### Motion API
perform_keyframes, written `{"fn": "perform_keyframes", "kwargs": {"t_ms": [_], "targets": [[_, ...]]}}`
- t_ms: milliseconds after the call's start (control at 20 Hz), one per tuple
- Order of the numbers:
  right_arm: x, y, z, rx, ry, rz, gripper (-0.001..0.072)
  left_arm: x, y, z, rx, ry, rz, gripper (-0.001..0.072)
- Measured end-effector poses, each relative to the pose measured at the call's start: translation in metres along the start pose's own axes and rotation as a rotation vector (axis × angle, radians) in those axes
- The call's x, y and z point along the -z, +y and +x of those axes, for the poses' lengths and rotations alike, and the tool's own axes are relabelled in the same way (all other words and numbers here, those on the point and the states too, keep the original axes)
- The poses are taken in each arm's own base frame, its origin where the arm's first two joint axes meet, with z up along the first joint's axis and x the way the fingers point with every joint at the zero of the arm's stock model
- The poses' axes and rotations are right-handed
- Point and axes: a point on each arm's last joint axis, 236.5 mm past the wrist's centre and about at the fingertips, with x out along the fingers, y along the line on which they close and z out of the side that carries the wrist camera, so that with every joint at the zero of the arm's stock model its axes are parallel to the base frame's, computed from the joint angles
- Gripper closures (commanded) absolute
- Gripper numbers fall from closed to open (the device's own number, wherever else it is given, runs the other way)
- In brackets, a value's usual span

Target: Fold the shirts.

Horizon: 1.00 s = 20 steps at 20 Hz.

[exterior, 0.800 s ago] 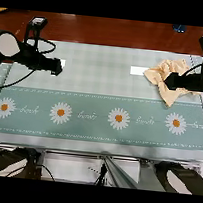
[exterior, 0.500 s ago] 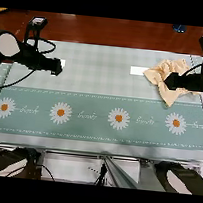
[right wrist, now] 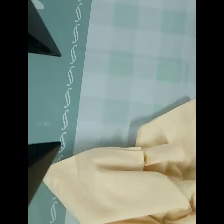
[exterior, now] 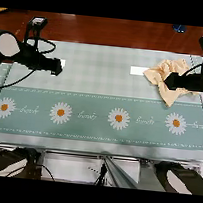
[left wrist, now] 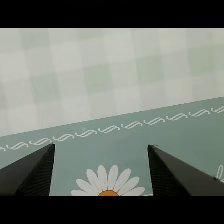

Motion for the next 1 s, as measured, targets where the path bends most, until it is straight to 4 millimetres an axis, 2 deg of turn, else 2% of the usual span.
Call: {"fn": "perform_keyframes", "kwargs": {"t_ms": [250,400,600,800,900,1000], "targets": [[0.000,0.000,0.000,-0.001,0.000,0.001,0.0101,0.000,0.000,0.000,0.000,-0.001,0.000,-0.0004],[-0.005,0.001,0.000,-0.006,-0.023,0.004,0.0101,-0.009,-0.001,0.000,0.003,-0.036,0.000,-0.0005],[-0.045,0.000,-0.004,0.000,-0.189,0.007,0.0104,-0.028,-0.002,-0.002,0.008,-0.119,0.000,-0.0005],[-0.096,-0.005,-0.020,0.020,-0.418,-0.002,0.0109,-0.050,-0.004,-0.005,0.015,-0.215,0.000,-0.0005],[-0.113,-0.011,-0.028,0.059,-0.494,-0.039,0.0121,-0.060,-0.004,-0.008,0.018,-0.256,0.000,-0.0004],[-0.120,-0.021,-0.027,0.108,-0.522,-0.082,0.0122,-0.069,-0.005,-0.010,0.021,-0.298,0.000,-0.0004]]}}
